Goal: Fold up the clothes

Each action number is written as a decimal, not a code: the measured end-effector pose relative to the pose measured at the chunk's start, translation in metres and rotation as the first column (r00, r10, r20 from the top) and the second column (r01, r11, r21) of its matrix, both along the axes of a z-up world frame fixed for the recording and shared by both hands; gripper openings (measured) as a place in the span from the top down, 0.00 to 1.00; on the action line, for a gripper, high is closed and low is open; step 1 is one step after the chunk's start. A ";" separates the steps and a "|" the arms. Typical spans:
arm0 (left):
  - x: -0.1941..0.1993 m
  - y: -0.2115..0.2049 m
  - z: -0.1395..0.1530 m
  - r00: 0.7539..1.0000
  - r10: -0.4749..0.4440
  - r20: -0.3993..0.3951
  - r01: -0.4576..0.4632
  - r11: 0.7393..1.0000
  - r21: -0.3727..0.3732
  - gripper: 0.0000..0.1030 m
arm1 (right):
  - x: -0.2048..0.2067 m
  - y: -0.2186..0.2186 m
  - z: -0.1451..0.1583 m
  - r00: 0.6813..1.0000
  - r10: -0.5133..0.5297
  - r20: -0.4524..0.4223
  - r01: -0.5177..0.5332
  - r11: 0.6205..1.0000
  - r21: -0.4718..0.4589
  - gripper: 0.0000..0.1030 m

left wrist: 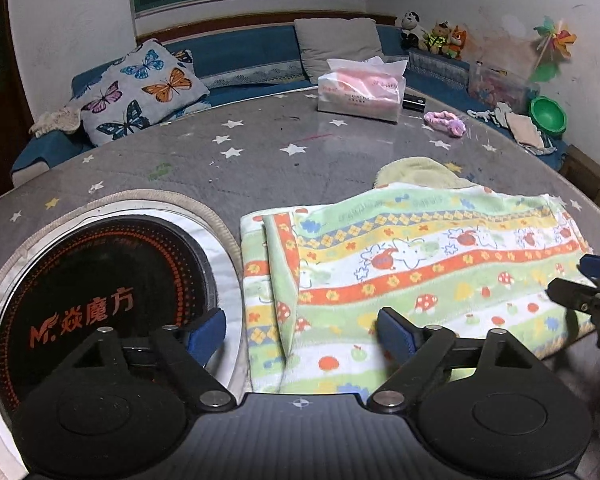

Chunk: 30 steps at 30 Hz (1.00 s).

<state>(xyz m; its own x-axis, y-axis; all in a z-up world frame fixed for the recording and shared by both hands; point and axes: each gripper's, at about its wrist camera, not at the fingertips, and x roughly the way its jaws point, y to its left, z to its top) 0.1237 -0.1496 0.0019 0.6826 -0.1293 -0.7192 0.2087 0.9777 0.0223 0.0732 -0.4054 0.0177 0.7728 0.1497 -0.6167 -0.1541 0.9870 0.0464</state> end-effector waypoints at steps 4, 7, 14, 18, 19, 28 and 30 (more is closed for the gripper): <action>-0.006 0.000 0.001 1.000 0.000 0.006 0.000 1.000 0.002 0.11 | -0.007 0.007 0.000 1.000 0.013 0.002 -0.013 1.000 0.002 0.28; -0.011 -0.001 0.002 1.000 -0.001 0.015 0.001 1.000 0.014 0.07 | -0.010 0.014 -0.002 1.000 0.028 0.002 -0.028 1.000 0.007 0.21; -0.027 0.001 0.008 0.999 -0.015 0.041 0.014 1.000 0.022 0.02 | -0.021 0.018 -0.005 1.000 0.030 -0.002 -0.030 0.999 0.012 0.11; -0.035 0.003 0.010 0.999 -0.022 0.049 0.021 1.000 0.023 0.00 | -0.029 0.020 -0.006 1.000 0.018 0.000 -0.018 1.000 0.020 0.08; -0.037 0.004 0.010 0.998 -0.024 0.051 0.023 0.999 0.024 0.00 | -0.030 0.020 -0.006 1.000 0.013 -0.002 -0.013 1.000 0.022 0.07; -0.049 0.014 0.008 0.999 -0.013 0.049 0.012 1.000 0.017 0.00 | -0.045 0.025 -0.005 1.000 -0.012 0.000 0.012 1.000 0.016 0.00; -0.051 0.016 0.007 0.999 -0.012 0.047 0.012 1.000 0.017 0.00 | -0.047 0.026 -0.007 1.000 -0.020 -0.002 0.020 1.000 0.018 0.00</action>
<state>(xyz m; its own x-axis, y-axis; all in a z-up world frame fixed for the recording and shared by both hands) 0.0724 -0.1338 0.0090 0.7140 -0.1261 -0.6887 0.2189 0.9745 0.0485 0.0258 -0.3798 0.0110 0.7747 0.1450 -0.6155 -0.1340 0.9889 0.0643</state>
